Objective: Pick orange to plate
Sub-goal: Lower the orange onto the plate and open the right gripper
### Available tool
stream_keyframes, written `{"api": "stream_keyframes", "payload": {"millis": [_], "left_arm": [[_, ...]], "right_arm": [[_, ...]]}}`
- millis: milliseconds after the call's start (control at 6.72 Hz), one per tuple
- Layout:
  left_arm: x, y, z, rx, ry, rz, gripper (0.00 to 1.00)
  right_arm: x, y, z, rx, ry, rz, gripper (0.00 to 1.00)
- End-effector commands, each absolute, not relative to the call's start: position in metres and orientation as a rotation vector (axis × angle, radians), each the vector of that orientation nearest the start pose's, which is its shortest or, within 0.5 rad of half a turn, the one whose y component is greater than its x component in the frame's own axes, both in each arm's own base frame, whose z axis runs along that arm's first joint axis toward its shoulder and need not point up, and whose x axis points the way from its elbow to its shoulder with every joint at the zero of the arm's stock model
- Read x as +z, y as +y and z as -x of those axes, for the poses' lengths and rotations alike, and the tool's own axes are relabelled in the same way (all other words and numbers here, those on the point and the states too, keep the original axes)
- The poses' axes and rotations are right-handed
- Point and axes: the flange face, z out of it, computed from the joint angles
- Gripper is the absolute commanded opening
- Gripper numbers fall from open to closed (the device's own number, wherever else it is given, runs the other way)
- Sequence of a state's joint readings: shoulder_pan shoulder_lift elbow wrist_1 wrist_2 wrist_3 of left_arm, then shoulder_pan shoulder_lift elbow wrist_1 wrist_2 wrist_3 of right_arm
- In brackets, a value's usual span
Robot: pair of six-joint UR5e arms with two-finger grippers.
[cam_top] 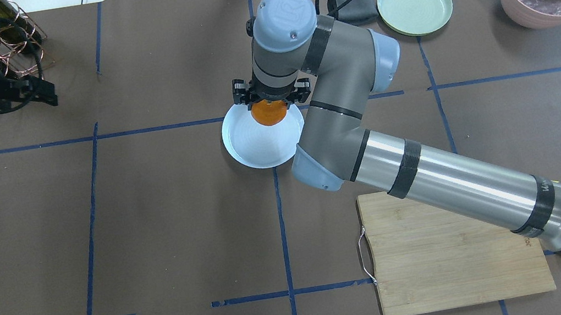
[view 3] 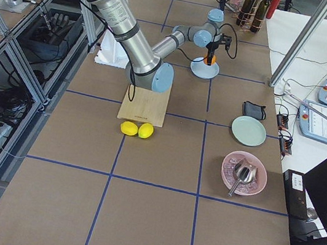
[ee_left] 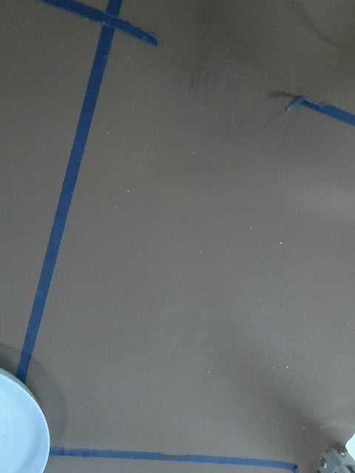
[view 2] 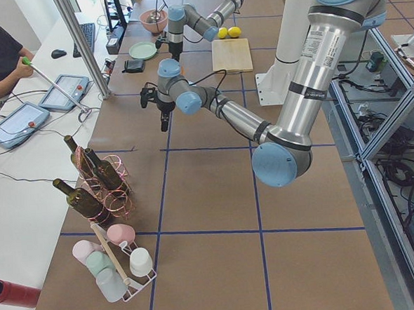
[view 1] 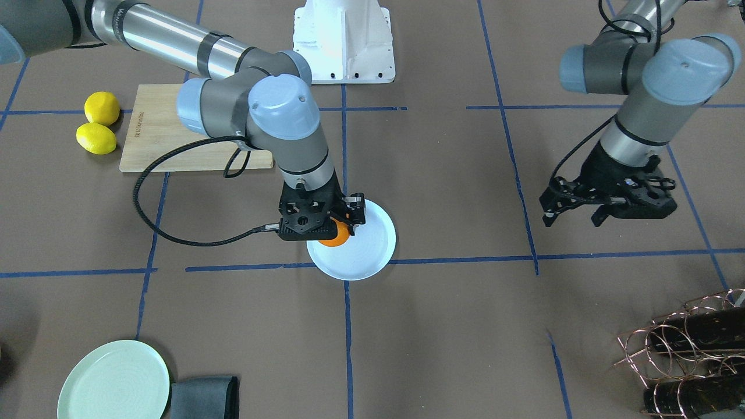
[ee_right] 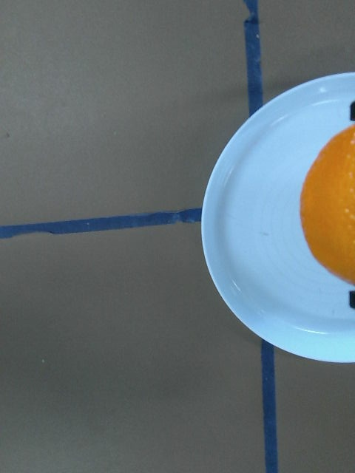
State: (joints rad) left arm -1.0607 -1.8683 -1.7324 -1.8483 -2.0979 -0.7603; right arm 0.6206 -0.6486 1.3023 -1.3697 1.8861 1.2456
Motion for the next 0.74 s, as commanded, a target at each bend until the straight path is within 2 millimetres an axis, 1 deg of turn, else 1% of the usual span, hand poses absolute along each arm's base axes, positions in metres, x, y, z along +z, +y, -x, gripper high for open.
{"api": "stream_keyframes", "payload": {"millis": [0, 149, 298, 446, 595], "left_arm": [[0.402, -0.579, -0.182, -0.026, 0.834, -0.299, 1.0], [0.404, -0.576, -0.179, -0.027, 0.837, -0.304, 1.0], [0.415, -0.565, -0.173, -0.022, 0.837, -0.324, 1.0], [0.442, -0.553, -0.167, -0.03, 0.823, -0.303, 1.0], [0.448, -0.554, -0.167, -0.033, 0.815, -0.292, 1.0]], "right_arm": [[0.179, -0.528, 0.607, 0.132, -0.852, -0.116, 0.0], [0.183, -0.529, 0.611, 0.132, -0.843, -0.113, 0.0], [0.182, -0.529, 0.611, 0.148, -0.846, -0.11, 0.79], [0.174, -0.53, 0.61, 0.154, -0.856, -0.115, 1.0], [0.173, -0.532, 0.608, 0.155, -0.857, -0.117, 1.0]]}}
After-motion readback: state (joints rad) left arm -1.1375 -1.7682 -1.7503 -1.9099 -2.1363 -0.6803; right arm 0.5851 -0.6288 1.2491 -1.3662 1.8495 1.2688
